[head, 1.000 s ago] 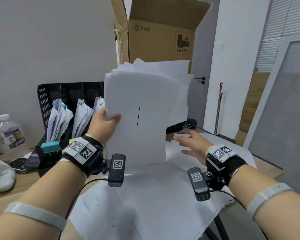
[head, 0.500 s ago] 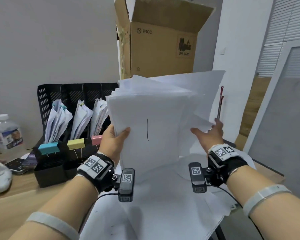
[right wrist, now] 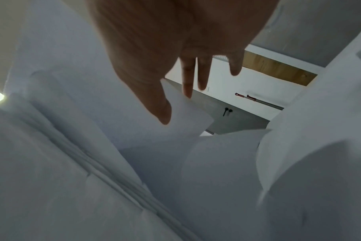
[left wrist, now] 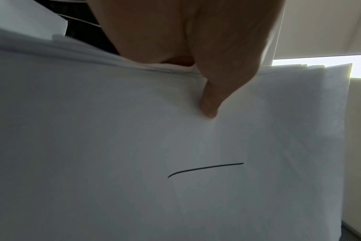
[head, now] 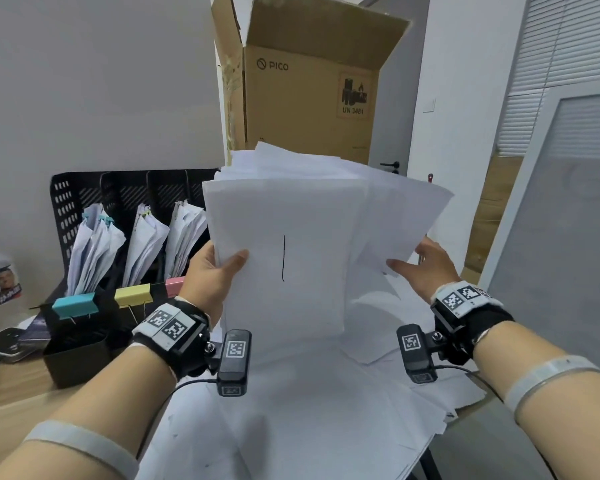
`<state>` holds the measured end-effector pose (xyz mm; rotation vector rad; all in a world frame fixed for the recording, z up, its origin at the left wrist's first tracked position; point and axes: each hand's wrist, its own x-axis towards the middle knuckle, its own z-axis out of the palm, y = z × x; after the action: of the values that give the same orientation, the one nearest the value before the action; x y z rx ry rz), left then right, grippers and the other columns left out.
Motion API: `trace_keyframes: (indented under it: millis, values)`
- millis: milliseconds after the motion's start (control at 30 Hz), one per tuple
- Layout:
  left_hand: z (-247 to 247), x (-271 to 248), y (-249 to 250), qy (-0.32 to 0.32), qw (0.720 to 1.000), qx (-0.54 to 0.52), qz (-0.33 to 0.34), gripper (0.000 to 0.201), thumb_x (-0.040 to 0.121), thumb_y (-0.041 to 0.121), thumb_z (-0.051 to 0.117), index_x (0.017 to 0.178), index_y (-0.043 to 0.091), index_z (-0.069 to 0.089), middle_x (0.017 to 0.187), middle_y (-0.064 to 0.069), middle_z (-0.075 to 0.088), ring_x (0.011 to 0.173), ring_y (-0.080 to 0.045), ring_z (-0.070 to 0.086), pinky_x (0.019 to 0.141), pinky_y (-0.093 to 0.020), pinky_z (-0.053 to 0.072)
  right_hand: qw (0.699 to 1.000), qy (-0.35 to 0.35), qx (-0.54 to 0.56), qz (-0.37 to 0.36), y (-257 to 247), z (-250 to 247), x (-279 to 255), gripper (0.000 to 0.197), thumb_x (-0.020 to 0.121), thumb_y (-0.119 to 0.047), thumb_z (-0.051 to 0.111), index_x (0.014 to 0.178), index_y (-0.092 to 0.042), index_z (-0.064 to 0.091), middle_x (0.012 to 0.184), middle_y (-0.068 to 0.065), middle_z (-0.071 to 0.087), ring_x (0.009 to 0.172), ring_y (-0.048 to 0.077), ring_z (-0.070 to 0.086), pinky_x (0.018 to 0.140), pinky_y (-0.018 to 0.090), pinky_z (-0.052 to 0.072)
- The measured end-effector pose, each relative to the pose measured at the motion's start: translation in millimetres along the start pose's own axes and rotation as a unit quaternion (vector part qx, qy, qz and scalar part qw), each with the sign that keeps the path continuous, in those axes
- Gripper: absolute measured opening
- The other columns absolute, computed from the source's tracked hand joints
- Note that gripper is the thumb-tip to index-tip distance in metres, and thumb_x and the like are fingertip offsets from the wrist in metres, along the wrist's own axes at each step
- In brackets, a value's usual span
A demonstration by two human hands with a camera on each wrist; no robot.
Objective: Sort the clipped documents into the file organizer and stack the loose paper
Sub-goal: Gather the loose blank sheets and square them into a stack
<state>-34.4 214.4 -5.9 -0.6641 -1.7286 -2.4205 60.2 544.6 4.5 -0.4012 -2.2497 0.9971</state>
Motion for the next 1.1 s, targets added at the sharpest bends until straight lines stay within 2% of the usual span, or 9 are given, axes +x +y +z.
trace_keyframes:
  millis: [233, 333, 433, 567, 633, 767, 967, 1033, 1100]
  values:
    - [3, 3, 4, -0.005, 1.000, -0.008, 0.010, 0.023, 0.096, 0.002, 0.060, 0.116, 0.013, 0.063, 0.100, -0.005, 0.077, 0.081, -0.017, 0.076, 0.066, -0.031, 0.062, 0.997, -0.081, -0.002, -0.004, -6, 2, -4, 0.029, 0.084, -0.027, 0.077, 0.109, -0.014, 0.071, 0.095, -0.002, 0.066, 0.087, 0.019, 0.061, 0.078, 0.024, 0.043]
    - [2, 5, 6, -0.001, 1.000, -0.003, 0.015, 0.021, 0.096, 0.003, 0.061, 0.113, 0.015, 0.064, 0.097, -0.003, 0.077, 0.080, -0.017, 0.076, 0.066, -0.032, 0.062, 0.997, -0.077, -0.011, 0.002, -1, 12, -5, 0.027, 0.083, -0.031, 0.077, 0.099, -0.010, 0.074, 0.089, 0.001, 0.068, 0.087, 0.023, 0.065, 0.069, 0.023, 0.043]
    - [-1, 6, 7, 0.005, 1.000, -0.001, 0.012, 0.022, 0.096, 0.003, 0.061, 0.116, 0.013, 0.065, 0.100, -0.006, 0.076, 0.081, -0.018, 0.076, 0.068, -0.032, 0.063, 0.997, -0.079, -0.022, 0.011, 1, 23, -5, 0.025, 0.081, -0.033, 0.078, 0.093, -0.011, 0.072, 0.084, 0.004, 0.069, 0.080, 0.023, 0.063, 0.074, 0.027, 0.045]
    - [-4, 6, 7, 0.008, 1.000, 0.006, 0.006, 0.025, 0.096, 0.004, 0.061, 0.120, 0.009, 0.063, 0.100, -0.007, 0.076, 0.080, -0.017, 0.076, 0.066, -0.031, 0.061, 0.996, -0.070, -0.049, 0.017, -1, 35, -2, 0.028, 0.082, -0.030, 0.077, 0.073, -0.005, 0.066, 0.069, 0.009, 0.066, 0.069, 0.026, 0.060, 0.058, 0.026, 0.042]
    - [-6, 7, 7, 0.014, 1.000, 0.007, 0.004, 0.024, 0.096, 0.004, 0.061, 0.120, 0.009, 0.063, 0.099, -0.007, 0.075, 0.079, -0.017, 0.075, 0.067, -0.032, 0.061, 0.998, -0.045, -0.037, 0.022, -2, 38, 0, 0.034, 0.083, -0.030, 0.076, 0.071, 0.000, 0.066, 0.071, 0.016, 0.067, 0.070, 0.028, 0.059, 0.062, 0.029, 0.042]
    - [-12, 12, 7, 0.051, 0.998, 0.026, 0.021, 0.021, 0.096, 0.005, 0.063, 0.116, 0.009, 0.064, 0.099, -0.008, 0.075, 0.080, -0.020, 0.074, 0.070, -0.035, 0.062, 0.997, 0.000, -0.068, 0.026, -3, 33, 8, 0.043, 0.089, -0.038, 0.069, 0.059, -0.011, 0.054, 0.067, 0.007, 0.057, 0.075, 0.029, 0.057, 0.070, 0.029, 0.039]
    - [-24, 27, -2, 0.183, 0.975, 0.126, 0.025, 0.008, 0.088, 0.020, 0.071, 0.094, 0.024, 0.067, 0.095, -0.003, 0.075, 0.089, -0.030, 0.073, 0.087, -0.057, 0.059, 0.989, 0.061, -0.064, 0.122, 15, -8, 21, 0.046, 0.097, -0.038, 0.056, 0.070, -0.001, 0.051, 0.071, 0.014, 0.052, 0.092, 0.040, 0.063, 0.070, 0.033, 0.035]
    - [-21, 26, -2, 0.216, 0.961, 0.174, 0.012, 0.005, 0.089, 0.022, 0.069, 0.091, 0.025, 0.065, 0.093, 0.001, 0.073, 0.092, -0.030, 0.072, 0.091, -0.054, 0.058, 0.984, 0.076, -0.036, 0.160, 21, -20, 20, 0.040, 0.098, -0.035, 0.054, 0.084, 0.002, 0.058, 0.091, 0.022, 0.060, 0.106, 0.041, 0.060, 0.079, 0.035, 0.040]
    - [-12, 25, -1, 0.239, 0.948, 0.209, 0.011, 0.009, 0.092, 0.017, 0.065, 0.101, 0.020, 0.064, 0.101, 0.001, 0.070, 0.096, -0.027, 0.069, 0.093, -0.040, 0.055, 0.977, 0.086, -0.007, 0.193, 25, -29, 17, 0.047, 0.099, -0.034, 0.053, 0.115, 0.009, 0.059, 0.124, 0.028, 0.059, 0.119, 0.042, 0.055, 0.094, 0.038, 0.042]
